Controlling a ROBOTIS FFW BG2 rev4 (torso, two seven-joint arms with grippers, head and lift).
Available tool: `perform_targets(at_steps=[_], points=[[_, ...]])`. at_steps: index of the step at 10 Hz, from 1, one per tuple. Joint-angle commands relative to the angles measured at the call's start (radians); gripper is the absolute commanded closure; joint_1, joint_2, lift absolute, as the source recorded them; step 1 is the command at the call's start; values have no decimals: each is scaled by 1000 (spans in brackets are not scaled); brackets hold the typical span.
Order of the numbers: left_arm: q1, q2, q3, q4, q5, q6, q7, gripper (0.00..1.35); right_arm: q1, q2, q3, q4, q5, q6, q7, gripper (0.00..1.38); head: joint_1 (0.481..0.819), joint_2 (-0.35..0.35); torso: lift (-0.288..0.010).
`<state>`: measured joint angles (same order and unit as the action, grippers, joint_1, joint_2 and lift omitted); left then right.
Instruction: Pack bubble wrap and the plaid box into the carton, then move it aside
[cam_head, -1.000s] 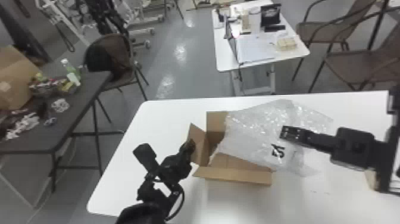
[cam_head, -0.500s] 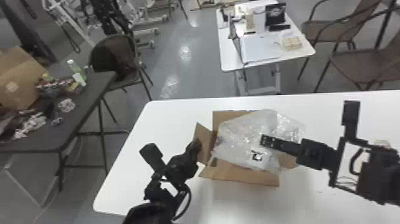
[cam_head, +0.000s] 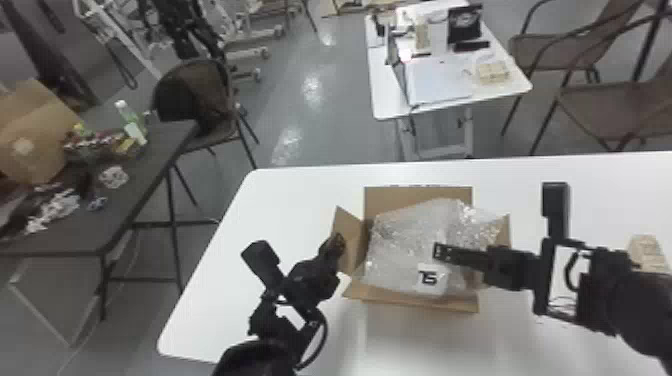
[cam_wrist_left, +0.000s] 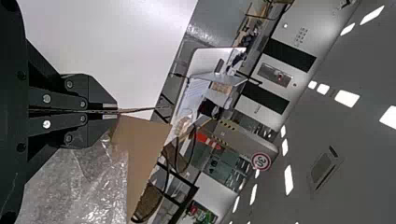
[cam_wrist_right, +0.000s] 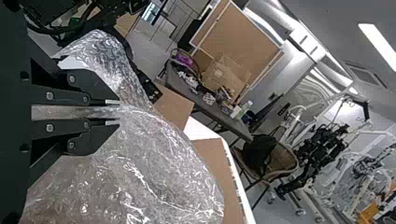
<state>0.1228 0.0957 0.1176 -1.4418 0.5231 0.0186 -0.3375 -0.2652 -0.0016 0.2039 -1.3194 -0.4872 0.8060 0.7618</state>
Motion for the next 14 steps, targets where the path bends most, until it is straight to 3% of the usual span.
perform_targets(at_steps=[1, 2, 4, 5, 10, 14], points=[[0, 1, -3, 3, 3, 0, 0, 1213, -8, 2, 31, 71, -47, -16, 1, 1065, 695, 344, -27], [-3, 2, -9, 8, 9, -6, 0, 1213, -16, 2, 48, 101, -59, -41, 1, 973, 695, 350, -27], [-6, 2, -12, 9, 14, -9, 0, 1213, -17, 2, 55, 105, -22, -74, 1, 47, 695, 350, -27], [-6, 7, -13, 9, 18, -11, 0, 1213, -16, 2, 55, 105, -5, -110, -2, -2, 695, 350, -27], [0, 16, -13, 9, 41, -25, 0, 1213, 66, 2, 40, -40, 64, -235, -44, 71, 695, 348, -27], [5, 16, -4, 9, 46, -26, 0, 1213, 281, 2, -92, -481, 430, -315, -72, 93, 695, 297, -27]])
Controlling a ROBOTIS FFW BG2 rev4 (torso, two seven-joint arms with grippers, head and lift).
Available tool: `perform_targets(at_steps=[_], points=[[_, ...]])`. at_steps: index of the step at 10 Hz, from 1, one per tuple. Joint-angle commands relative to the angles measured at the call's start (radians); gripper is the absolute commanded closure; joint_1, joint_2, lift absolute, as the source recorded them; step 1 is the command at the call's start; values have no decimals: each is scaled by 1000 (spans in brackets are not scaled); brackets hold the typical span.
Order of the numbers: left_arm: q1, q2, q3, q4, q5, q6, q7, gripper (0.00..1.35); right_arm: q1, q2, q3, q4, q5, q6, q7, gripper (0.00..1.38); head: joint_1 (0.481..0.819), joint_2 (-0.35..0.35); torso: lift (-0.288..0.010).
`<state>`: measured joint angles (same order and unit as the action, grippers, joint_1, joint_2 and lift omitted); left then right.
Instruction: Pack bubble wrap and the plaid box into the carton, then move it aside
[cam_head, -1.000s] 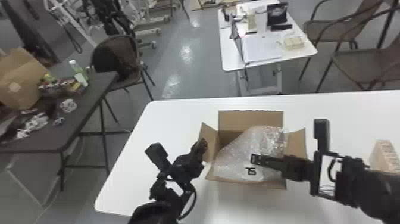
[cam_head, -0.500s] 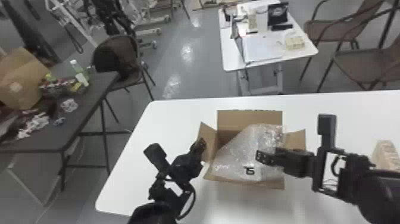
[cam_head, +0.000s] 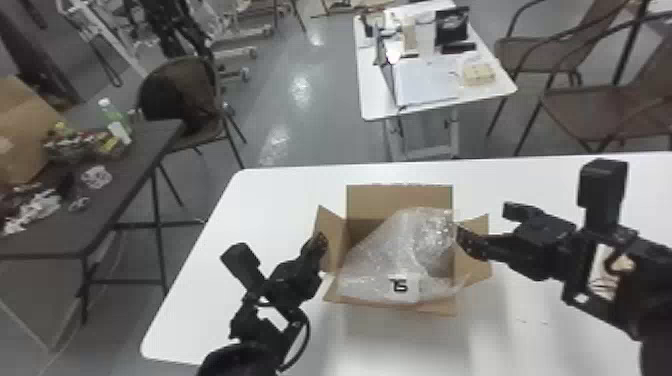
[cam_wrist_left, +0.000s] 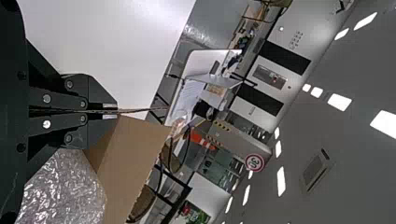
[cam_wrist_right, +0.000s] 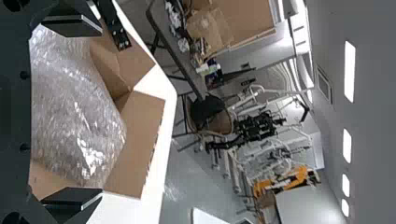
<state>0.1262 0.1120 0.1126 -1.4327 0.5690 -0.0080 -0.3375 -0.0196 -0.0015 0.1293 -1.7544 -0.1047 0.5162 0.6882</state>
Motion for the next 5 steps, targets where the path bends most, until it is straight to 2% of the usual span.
perform_targets(at_steps=[1, 3, 5], points=[[4, 0, 4, -2, 3, -4, 0, 1213, 98, 2, -50, -103, 100, -50, -26, 96, 695, 274, -27], [12, 2, 4, -3, 12, -9, 0, 1213, 233, 2, -135, -139, 175, -219, -50, 105, 695, 234, -27], [32, 2, 16, -11, 22, -17, 0, 1213, 395, 2, -206, -169, 194, -321, -154, 108, 695, 174, -27]])
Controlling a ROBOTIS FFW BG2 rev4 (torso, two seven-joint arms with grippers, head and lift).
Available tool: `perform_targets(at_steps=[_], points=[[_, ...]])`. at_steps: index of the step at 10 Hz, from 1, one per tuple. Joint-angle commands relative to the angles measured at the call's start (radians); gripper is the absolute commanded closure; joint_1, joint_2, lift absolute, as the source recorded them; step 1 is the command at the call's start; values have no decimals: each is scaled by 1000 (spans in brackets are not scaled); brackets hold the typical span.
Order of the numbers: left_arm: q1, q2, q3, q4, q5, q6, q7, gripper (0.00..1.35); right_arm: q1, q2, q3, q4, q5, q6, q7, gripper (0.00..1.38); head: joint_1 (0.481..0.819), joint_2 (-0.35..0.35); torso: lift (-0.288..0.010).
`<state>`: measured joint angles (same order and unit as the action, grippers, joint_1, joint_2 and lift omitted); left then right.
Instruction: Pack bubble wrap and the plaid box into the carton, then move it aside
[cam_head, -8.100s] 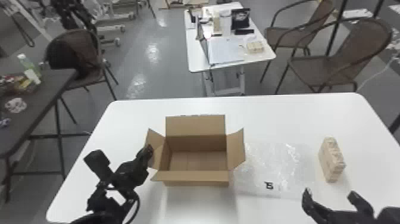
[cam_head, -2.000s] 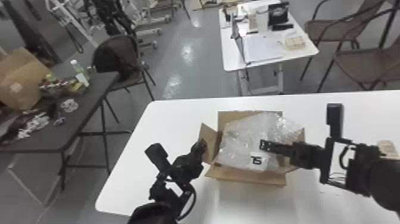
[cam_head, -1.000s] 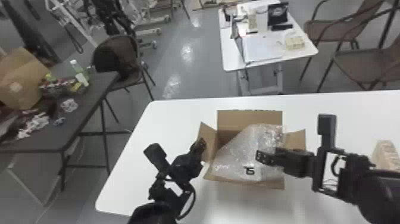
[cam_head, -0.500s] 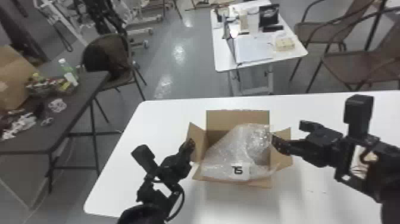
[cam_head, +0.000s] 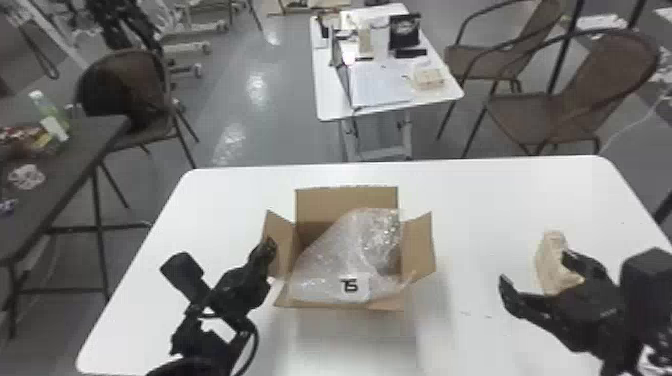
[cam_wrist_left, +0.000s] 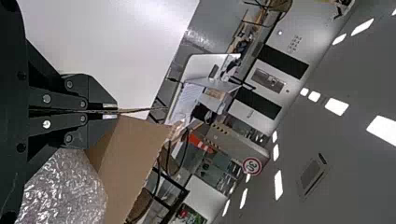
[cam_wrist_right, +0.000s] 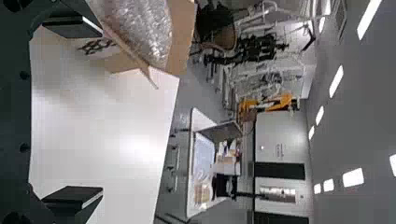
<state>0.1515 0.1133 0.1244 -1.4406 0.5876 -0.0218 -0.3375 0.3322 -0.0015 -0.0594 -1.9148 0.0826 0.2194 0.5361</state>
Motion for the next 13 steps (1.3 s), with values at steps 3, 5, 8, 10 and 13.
perform_targets(at_steps=[3, 5, 8, 10, 13], points=[[26, 3, 15, -12, 14, -7, 0, 1213, 185, 2, -135, 11, 22, -150, -42, 110, 695, 113, -27], [33, 3, 17, -12, 15, -7, 0, 1213, 194, 2, -229, 118, 16, -291, -42, 111, 695, 60, -27], [30, 3, 12, -12, 17, -6, 0, 1213, 140, 2, -313, 211, 19, -295, -45, 127, 695, -26, -27], [31, 3, 7, -12, 20, -6, 0, 1213, 73, 2, -315, 286, 23, -295, -53, 127, 695, -54, -27], [31, -1, 4, -12, 21, -3, 0, 1213, -24, 2, -315, 381, 77, -253, -71, 127, 695, -69, -27]])
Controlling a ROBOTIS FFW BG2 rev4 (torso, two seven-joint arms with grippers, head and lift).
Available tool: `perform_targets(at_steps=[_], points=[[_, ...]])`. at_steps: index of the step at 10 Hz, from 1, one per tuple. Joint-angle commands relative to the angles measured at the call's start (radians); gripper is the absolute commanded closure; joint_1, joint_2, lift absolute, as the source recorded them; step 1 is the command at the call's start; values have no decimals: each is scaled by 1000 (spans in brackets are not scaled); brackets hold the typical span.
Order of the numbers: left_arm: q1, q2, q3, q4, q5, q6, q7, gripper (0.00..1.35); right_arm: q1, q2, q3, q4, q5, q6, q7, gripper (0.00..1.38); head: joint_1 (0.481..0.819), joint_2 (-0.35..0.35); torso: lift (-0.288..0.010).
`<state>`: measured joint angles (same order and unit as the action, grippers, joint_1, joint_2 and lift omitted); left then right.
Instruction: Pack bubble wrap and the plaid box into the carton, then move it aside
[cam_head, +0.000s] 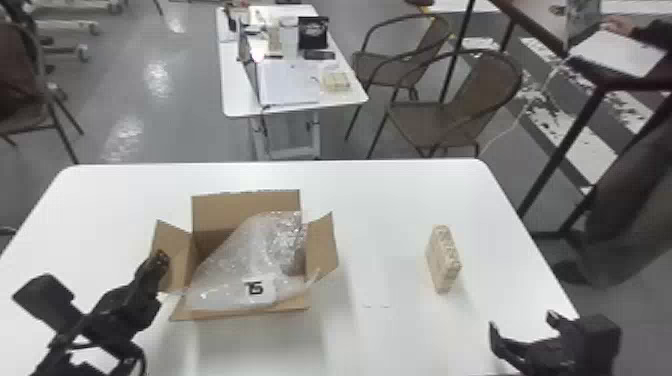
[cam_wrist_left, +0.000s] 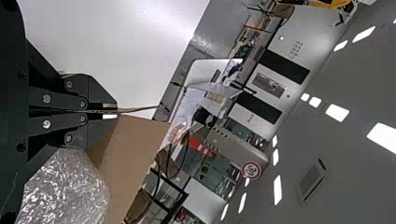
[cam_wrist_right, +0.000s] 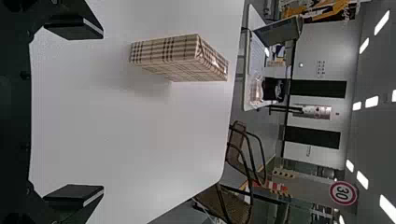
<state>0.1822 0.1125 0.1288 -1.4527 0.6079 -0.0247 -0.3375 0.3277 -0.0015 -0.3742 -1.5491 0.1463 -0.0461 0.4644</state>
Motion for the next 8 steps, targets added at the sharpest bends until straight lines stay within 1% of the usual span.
perform_targets(at_steps=[1, 2, 4, 6, 8], points=[[0, -1, 0, 0, 1, 0, 0, 1213, -58, 2, 1, 49, 30, 25, 0, 127, 695, -70, -27], [-1, -2, 0, 0, 1, 2, 0, 1213, -99, 2, 4, 81, 47, 34, 0, 127, 695, -70, -27], [-3, -4, -1, 0, 0, 3, 0, 1213, -171, 2, 64, 141, 67, 74, 0, 125, 695, -59, -27], [-4, -8, -1, 3, 0, 6, 0, 1213, -242, 2, 127, 222, 76, 94, 0, 125, 695, -27, -27], [-7, -8, -1, 8, 0, 6, 0, 1213, -303, 2, 139, 288, 118, 94, -7, 125, 695, 13, -27]])
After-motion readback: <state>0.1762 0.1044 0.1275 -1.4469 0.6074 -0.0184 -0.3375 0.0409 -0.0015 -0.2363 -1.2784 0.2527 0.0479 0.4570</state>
